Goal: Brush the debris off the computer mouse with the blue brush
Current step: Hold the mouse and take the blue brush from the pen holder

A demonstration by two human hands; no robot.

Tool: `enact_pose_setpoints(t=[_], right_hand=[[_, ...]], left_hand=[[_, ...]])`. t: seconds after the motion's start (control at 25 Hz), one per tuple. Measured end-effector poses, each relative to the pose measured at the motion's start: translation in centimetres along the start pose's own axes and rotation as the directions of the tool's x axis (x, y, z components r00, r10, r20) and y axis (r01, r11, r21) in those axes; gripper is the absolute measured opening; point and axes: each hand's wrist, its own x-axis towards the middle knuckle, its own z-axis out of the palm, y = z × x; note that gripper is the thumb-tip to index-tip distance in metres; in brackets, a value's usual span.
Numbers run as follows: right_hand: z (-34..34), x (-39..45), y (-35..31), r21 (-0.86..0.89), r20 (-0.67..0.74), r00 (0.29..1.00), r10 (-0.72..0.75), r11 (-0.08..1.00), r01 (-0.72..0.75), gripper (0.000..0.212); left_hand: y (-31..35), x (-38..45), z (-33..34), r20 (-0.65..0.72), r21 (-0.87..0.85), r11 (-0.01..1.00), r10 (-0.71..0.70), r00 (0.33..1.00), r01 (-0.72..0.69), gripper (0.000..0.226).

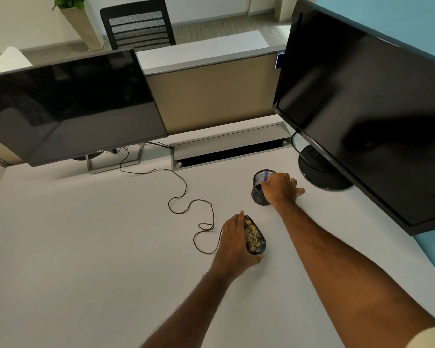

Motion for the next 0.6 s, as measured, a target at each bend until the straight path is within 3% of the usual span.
enact_pose_setpoints(t=[0.36, 0.6], right_hand=[[-4.0, -1.0, 1.2, 0.168, -0.071, 0.982, -0.175, 0.968, 0.184, 0.012], [-8.8, -2.9, 3.0, 0.348, -0.307, 0.921, -0.239, 0.873, 0.342, 0.015]], left_hand=[[0.6, -0.4, 0.0, 0.004, 0.011, 1.000, 0.022, 1.000, -0.022, 0.126], [2.1, -1.6, 0.2, -0.025, 0.027, 0.997, 0.072, 0.997, -0.072, 0.126]])
